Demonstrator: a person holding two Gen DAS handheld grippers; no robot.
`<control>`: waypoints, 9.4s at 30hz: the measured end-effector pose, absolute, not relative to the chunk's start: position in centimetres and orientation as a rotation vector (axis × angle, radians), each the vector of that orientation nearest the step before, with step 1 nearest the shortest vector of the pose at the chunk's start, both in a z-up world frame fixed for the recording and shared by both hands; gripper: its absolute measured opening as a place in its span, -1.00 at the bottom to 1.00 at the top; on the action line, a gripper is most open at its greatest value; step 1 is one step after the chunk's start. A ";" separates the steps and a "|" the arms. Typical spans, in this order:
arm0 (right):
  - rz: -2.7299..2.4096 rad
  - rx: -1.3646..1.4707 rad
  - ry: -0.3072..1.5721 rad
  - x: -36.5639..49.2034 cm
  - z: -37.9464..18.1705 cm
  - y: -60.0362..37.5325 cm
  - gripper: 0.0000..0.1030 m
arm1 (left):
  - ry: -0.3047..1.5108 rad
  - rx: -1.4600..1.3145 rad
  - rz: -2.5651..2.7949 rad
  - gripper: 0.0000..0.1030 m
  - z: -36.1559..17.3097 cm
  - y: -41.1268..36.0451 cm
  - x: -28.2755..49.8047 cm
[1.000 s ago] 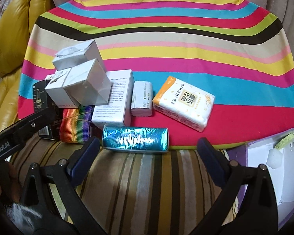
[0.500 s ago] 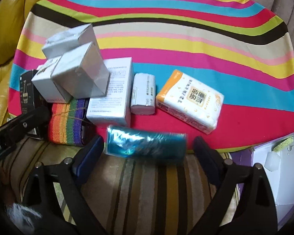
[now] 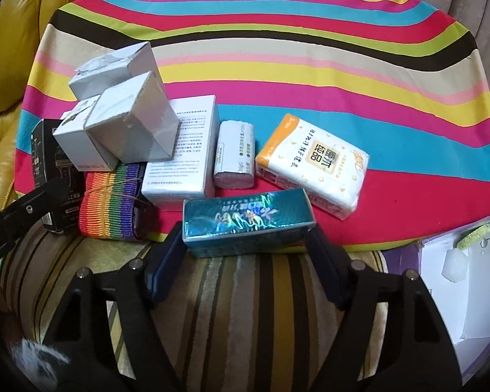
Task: Organize objects
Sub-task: 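Grasp the teal shiny box with the right tool while the left tool grasps the black DORMI box, then carry the teal box and black box over the purple-rimmed box, then open both tools to drop the boxes inside and withdraw, then move both tools back to the remaining boxes on the striped cloth, then grasp the red box with the left tool while the right tool grasps a white cube box, then carry the red box and white cube box over the purple-rimmed box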
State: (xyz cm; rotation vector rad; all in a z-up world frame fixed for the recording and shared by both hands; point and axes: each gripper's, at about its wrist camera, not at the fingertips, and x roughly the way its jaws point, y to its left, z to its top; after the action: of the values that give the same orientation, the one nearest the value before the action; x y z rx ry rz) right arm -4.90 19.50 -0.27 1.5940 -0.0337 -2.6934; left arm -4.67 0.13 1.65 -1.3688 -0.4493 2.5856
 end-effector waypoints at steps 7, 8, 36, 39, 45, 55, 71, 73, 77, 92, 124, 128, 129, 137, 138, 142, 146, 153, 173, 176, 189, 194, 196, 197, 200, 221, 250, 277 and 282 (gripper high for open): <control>-2.669 1.531 -0.140 -3.5 0.5 20.5 0.48 | -0.444 -1.334 2.604 -0.20 2.5 0.0 -3.5; -2.666 1.527 -0.156 -3.3 0.5 20.6 0.48 | -0.442 -1.329 2.605 -0.20 2.5 0.0 -3.3; -2.776 1.380 -0.468 3.2 3.2 27.6 0.47 | -0.168 -1.113 2.439 -0.21 5.9 8.3 0.5; -2.802 1.379 -0.509 4.1 3.3 28.9 0.47 | -0.172 -1.106 2.382 -0.21 5.9 9.5 0.4; -2.845 1.388 -0.606 5.8 3.1 31.9 0.47 | -0.152 -1.113 2.286 -0.21 5.6 12.3 0.1; -2.946 1.429 -0.762 8.6 2.8 37.8 0.47 | -0.079 -1.106 2.162 -0.21 5.4 17.5 0.0; -3.116 1.494 -0.874 10.6 2.9 45.0 0.48 | 0.109 -1.014 1.999 -0.21 5.4 26.9 0.9; -3.133 1.506 -0.880 10.7 2.9 45.6 0.48 | 0.126 -1.005 1.985 -0.21 5.3 27.9 0.9; -3.147 1.544 -0.900 10.7 2.6 46.7 0.48 | 0.132 -1.030 1.963 -0.13 4.7 28.8 0.5; -3.112 1.620 -0.841 8.8 2.5 45.5 0.58 | -0.014 -1.099 1.973 0.01 3.7 27.2 -1.1; -3.002 1.580 -0.522 2.0 6.4 34.3 0.69 | -0.324 -1.133 2.215 0.01 5.1 12.4 -1.7; -2.961 1.567 -0.447 1.1 6.7 32.0 0.69 | -0.372 -1.152 2.262 0.01 5.1 9.5 -1.8; -2.954 1.564 -0.438 0.9 6.7 31.6 0.69 | -0.386 -1.159 2.275 0.01 5.0 8.8 -1.8; -2.862 1.544 -0.342 -1.2 6.2 27.1 0.72 | -0.472 -1.185 2.400 0.01 4.7 2.8 -2.4; -2.844 1.538 -0.325 -1.5 6.3 26.3 0.72 | -0.489 -1.195 2.417 0.01 4.5 2.0 -2.5; -2.812 1.499 -0.231 -2.3 6.6 23.5 0.73 | -0.514 -1.233 2.463 0.01 3.9 0.2 -2.9; -2.783 1.488 -0.183 -3.1 6.3 21.6 0.75 | -0.529 -1.252 2.514 0.01 3.6 -1.5 -3.3; -2.744 1.483 -0.137 -4.8 5.8 19.2 0.75 | -0.596 -1.299 2.569 0.01 2.6 -4.1 -4.9; -2.718 1.404 -0.104 -8.5 6.1 15.6 0.75 | -0.588 -1.370 2.599 0.01 1.0 -5.4 -8.7; -2.726 1.387 -0.102 -9.2 6.0 15.2 0.75 | -0.585 -1.370 2.607 0.01 1.0 -5.4 -8.8; -2.734 1.438 -0.142 -10.6 4.4 16.0 0.75 | -0.601 -1.396 2.610 0.01 0.3 -5.6 -9.4; -2.740 1.463 -0.167 -10.5 4.0 16.9 0.75 | -0.603 -1.395 2.613 0.01 0.3 -5.6 -9.4; -2.743 1.469 -0.171 -10.5 3.9 17.2 0.75 | -0.600 -1.397 2.615 0.01 0.3 -5.5 -9.4; -2.744 1.468 -0.172 -10.4 3.9 17.4 0.75 | -0.599 -1.397 2.616 0.01 0.3 -5.5 -9.5; -2.750 1.461 -0.161 -10.4 3.8 17.6 0.75 | -0.589 -1.396 2.619 0.01 0.2 -5.4 -9.7; -2.710 1.443 -0.134 -10.0 3.1 17.8 -0.13 | -0.498 -1.475 2.651 -0.25 -0.4 -5.3 -11.0; -2.770 1.458 -0.332 -2.1 4.0 25.2 -0.13 | -0.407 -1.278 2.695 -0.43 3.5 -2.5 -4.3; -2.885 1.563 -0.629 5.0 2.5 36.8 -0.13 | -0.084 -1.177 2.425 -0.43 4.3 10.8 -2.8; -2.939 1.612 -0.688 7.2 1.7 40.3 -0.13 | -0.031 -1.164 2.358 -0.43 4.3 13.7 -2.4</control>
State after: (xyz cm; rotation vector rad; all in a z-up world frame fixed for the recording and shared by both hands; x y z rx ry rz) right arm 7.19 40.27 1.74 1.6121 -0.6876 -2.9390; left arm -2.39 13.66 4.30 -1.1639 -0.0309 2.3580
